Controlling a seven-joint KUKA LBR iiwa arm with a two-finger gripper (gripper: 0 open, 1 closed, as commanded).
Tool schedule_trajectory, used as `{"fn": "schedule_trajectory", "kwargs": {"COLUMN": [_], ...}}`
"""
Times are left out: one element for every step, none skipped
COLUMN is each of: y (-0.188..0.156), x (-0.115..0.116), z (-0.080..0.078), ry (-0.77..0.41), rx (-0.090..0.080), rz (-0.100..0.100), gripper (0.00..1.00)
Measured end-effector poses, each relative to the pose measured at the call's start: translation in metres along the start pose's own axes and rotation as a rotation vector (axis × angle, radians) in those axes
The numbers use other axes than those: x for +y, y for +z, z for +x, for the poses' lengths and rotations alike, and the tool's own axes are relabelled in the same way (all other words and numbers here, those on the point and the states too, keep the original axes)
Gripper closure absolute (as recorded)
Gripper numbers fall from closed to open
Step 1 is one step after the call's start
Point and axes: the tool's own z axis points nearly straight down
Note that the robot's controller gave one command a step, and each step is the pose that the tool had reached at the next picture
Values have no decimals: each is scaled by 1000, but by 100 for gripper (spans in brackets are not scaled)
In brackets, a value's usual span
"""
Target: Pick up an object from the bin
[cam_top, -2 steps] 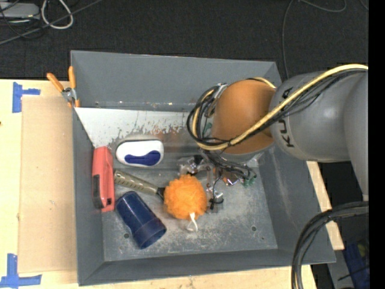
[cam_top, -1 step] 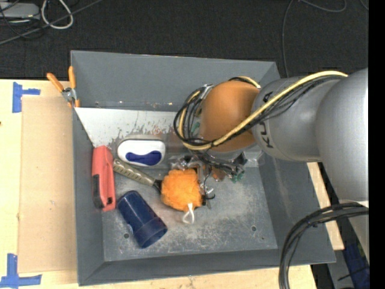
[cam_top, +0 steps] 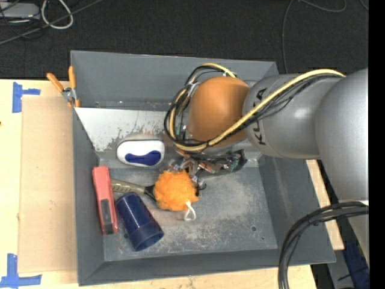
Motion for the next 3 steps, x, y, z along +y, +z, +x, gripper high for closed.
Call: {"fn": "schedule_trajectory", "kwargs": {"y": [0, -2, -15], "x": [0, -2, -4], "z": [0, 1, 3], "ry": [2, 5, 8], "rx": [0, 2, 5], "rz": [0, 1, 4], "gripper": [100, 100, 100]}}
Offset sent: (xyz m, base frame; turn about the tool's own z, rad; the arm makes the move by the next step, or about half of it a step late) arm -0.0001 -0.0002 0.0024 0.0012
